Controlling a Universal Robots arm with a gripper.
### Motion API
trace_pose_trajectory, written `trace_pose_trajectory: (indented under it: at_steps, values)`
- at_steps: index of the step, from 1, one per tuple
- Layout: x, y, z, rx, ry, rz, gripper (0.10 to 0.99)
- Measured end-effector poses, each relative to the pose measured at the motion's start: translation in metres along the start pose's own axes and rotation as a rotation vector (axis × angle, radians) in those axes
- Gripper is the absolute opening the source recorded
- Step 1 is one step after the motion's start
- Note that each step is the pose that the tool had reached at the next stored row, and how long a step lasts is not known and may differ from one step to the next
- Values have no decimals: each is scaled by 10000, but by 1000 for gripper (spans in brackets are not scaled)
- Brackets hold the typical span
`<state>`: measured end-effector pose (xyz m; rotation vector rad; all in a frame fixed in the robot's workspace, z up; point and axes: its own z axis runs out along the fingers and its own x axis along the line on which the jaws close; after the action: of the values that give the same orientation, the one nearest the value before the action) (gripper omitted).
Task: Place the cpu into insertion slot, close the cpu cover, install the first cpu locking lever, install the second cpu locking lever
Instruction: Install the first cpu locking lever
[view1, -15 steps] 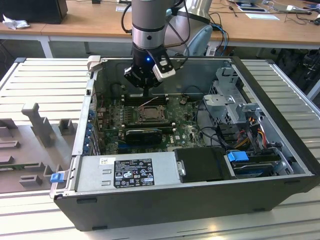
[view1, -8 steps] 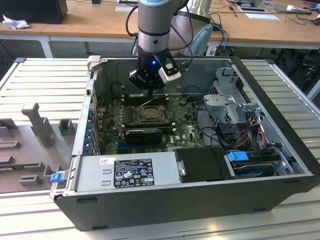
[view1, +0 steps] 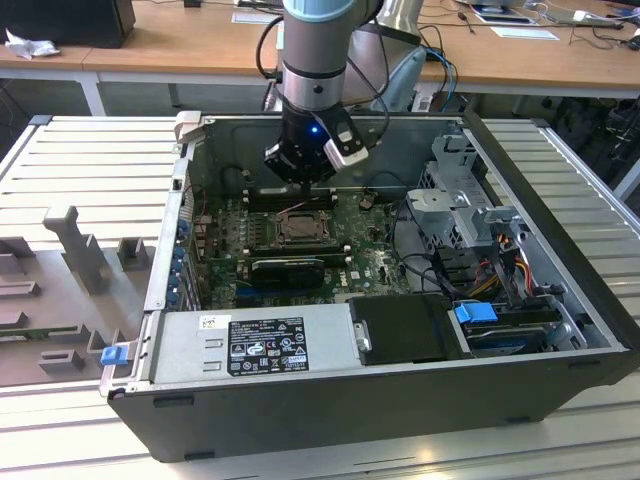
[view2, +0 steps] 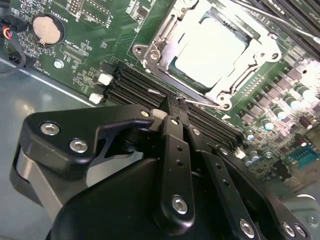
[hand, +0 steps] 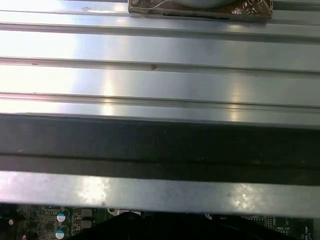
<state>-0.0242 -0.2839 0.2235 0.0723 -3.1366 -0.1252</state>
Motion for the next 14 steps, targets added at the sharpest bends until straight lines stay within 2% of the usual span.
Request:
trace_pose_trajectory:
  at_steps: [2,4,8,14]
  values:
    - [-27,-3,26,0,3,-56,106]
    - [-65,-9,84,1,11,-151,106]
    - [-84,-13,140,17,17,-216,106]
    - [-90,-16,175,179,27,-219,106]
